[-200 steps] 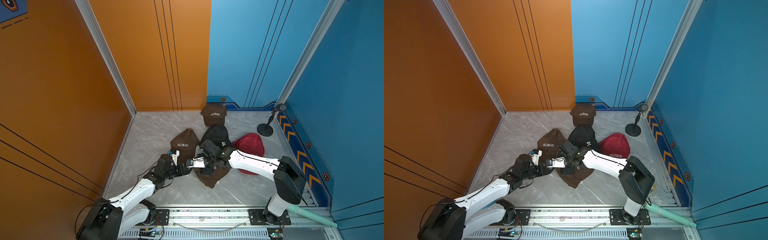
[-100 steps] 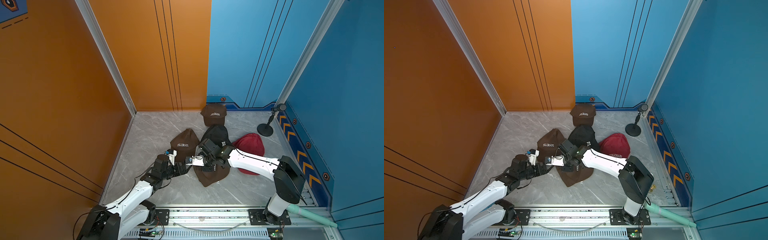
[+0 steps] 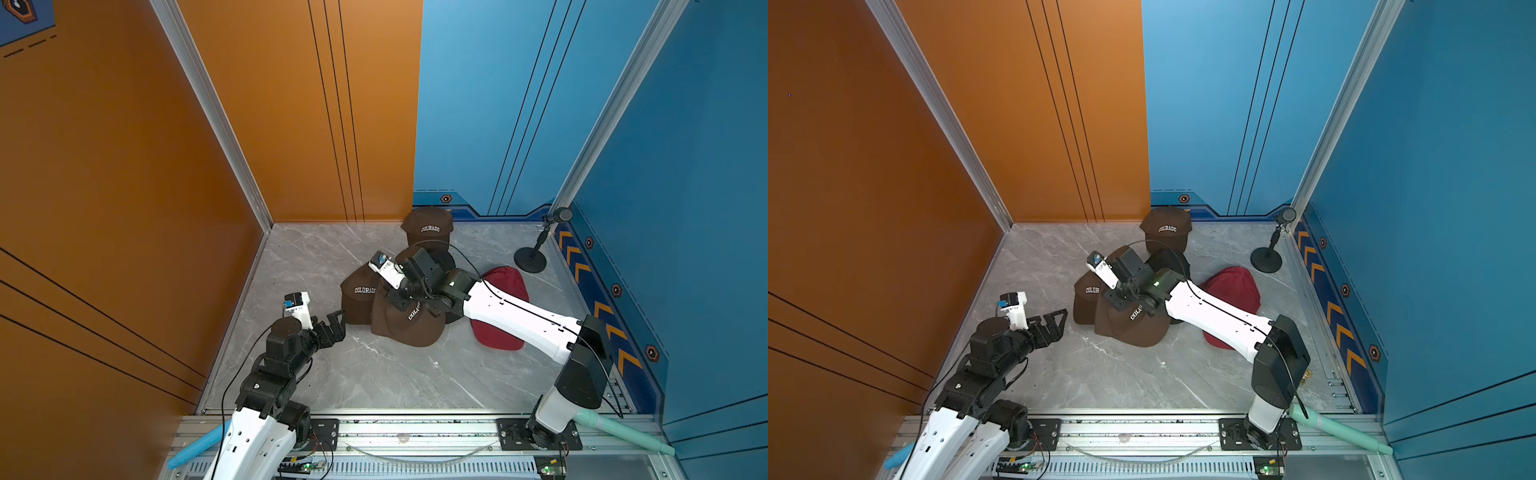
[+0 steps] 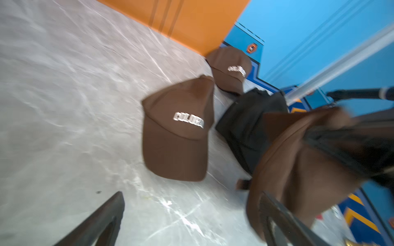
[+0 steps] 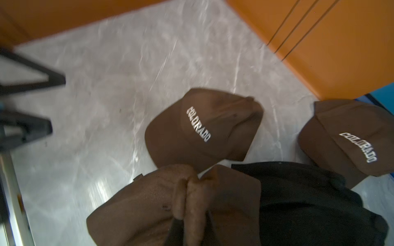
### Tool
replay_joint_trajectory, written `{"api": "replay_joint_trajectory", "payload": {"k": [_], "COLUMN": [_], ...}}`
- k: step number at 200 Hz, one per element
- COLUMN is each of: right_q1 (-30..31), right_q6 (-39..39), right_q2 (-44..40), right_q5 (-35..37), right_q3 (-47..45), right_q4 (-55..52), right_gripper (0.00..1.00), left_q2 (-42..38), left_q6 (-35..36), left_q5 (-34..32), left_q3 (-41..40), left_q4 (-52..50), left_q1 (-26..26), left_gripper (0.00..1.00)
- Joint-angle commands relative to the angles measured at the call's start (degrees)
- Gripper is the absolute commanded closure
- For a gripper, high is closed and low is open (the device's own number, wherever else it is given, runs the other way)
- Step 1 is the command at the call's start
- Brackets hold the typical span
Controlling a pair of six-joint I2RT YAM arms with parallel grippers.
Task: Stack the baseball caps by color
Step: Pick up the baseball cap from the center of the board, then place the baseball cap on the baseball cap.
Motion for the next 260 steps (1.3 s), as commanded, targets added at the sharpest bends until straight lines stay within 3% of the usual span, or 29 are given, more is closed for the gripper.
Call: {"api": "replay_joint_trajectory", "payload": {"k": [1,48,100,153,186,260], "right_q1": [-1.0,-0.8,3.7,4.7,5.9,3.8], "right_q6": [21.9,43.6,56.1,62.2,61.3,60.8], "right_q2": [0.4,12.3,20.7,30.4,33.9,39.4], "right_q5": [7.0,14.4,34.9,37.1,43.3,40.6], "right_q3": [2.9,16.1,25.3,33.3,36.9,41.8], "right_q4": [4.4,3.3,-4.1,-9.2,-11.2,-12.3], "right_gripper": [1.0,1.0,1.0,1.0,1.0,1.0], "left_q2": [-2.0,1.3,3.2,3.3,3.6,5.4], "left_q6": [2.8,6.3,6.7,6.1,5.9,5.9], "left_q5": [-10.8,-27.1,-25.4,-22.0,-20.7,-18.5], "left_q3": [-1.2,-0.6,-1.3,-2.9,-3.1,-3.0], "left_q4": [-5.3,-6.5,-4.4,-1.9,-1.6,-0.8], "left_q1": [-1.1,-5.7,-5.4,-4.0,-3.5,-2.9], "left_gripper": [0.02,0.02,0.02,0.02,0.02,0.02]}}
